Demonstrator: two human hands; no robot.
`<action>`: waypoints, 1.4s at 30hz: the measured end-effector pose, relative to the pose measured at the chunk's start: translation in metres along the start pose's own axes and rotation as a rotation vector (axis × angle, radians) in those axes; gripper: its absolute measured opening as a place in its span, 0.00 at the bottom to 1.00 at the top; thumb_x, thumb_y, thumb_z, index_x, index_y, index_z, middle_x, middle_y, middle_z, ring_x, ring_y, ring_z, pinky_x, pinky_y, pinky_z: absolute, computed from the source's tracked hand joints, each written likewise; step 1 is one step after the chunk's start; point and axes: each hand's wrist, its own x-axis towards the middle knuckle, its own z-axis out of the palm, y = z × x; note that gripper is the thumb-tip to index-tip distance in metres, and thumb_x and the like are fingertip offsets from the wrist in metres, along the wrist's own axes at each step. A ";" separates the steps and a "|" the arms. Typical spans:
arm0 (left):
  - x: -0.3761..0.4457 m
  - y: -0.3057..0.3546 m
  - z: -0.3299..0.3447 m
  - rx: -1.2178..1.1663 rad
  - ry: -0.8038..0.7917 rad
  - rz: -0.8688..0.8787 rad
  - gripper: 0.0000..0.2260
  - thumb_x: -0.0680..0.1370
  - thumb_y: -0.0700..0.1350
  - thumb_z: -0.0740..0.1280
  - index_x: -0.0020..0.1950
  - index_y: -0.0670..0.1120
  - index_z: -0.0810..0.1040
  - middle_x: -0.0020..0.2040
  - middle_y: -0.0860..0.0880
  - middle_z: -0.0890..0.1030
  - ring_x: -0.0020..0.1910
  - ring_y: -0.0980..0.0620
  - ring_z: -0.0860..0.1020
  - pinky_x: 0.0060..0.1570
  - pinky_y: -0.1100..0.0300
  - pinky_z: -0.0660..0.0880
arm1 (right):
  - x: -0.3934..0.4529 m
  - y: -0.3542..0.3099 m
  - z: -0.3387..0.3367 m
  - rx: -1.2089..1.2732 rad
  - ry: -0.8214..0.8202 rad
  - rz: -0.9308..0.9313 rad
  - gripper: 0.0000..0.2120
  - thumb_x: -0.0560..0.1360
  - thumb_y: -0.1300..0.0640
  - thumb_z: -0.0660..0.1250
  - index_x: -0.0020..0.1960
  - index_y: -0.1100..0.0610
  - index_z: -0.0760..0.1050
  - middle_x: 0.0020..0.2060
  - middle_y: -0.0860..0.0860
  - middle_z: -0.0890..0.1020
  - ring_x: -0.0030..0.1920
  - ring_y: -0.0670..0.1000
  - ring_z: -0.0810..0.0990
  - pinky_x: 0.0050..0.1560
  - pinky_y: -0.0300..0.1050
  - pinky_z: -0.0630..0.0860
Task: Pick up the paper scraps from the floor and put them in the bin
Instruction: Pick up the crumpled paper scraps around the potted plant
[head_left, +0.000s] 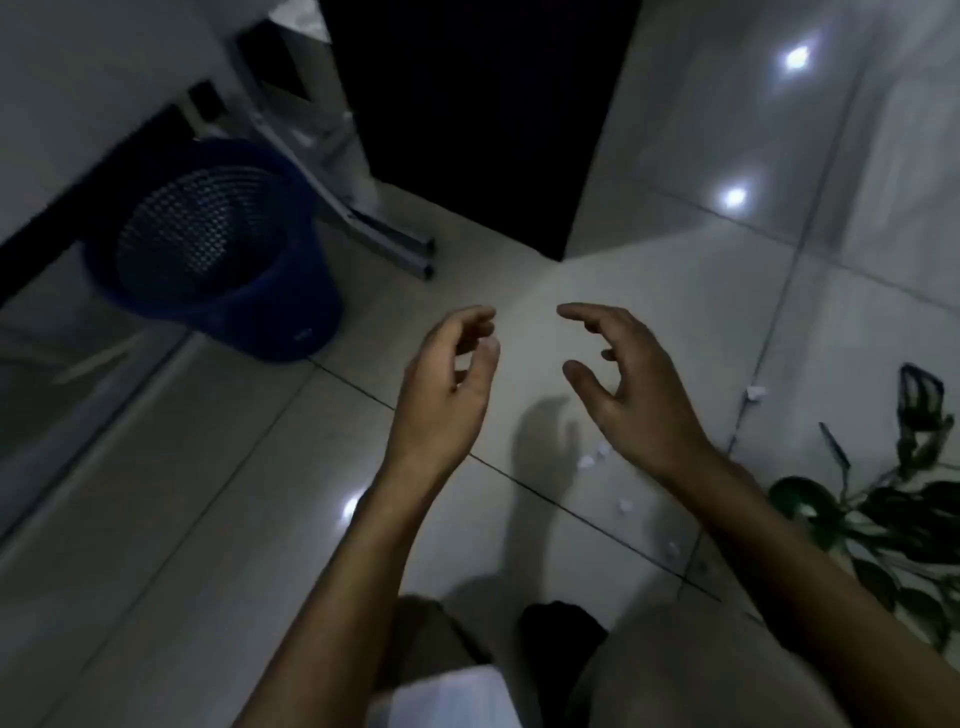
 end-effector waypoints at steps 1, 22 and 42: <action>0.003 -0.001 0.003 0.011 -0.022 0.017 0.14 0.80 0.50 0.59 0.66 0.55 0.70 0.63 0.55 0.75 0.58 0.64 0.72 0.49 0.73 0.68 | 0.001 0.005 0.002 0.003 0.010 0.014 0.21 0.77 0.57 0.66 0.69 0.48 0.69 0.66 0.43 0.73 0.66 0.45 0.70 0.65 0.50 0.72; -0.019 -0.141 0.207 0.386 -0.387 -0.066 0.30 0.76 0.58 0.65 0.75 0.55 0.57 0.73 0.45 0.64 0.69 0.43 0.68 0.65 0.47 0.70 | -0.217 0.185 0.043 -0.421 0.219 0.708 0.20 0.74 0.57 0.66 0.65 0.54 0.70 0.58 0.56 0.73 0.60 0.59 0.72 0.55 0.51 0.72; -0.056 -0.162 0.223 0.146 -0.540 0.113 0.08 0.77 0.41 0.65 0.52 0.51 0.80 0.51 0.54 0.81 0.50 0.59 0.79 0.52 0.68 0.74 | -0.229 0.209 0.067 -0.256 0.302 0.578 0.06 0.74 0.55 0.70 0.51 0.51 0.79 0.43 0.49 0.77 0.42 0.47 0.74 0.40 0.40 0.66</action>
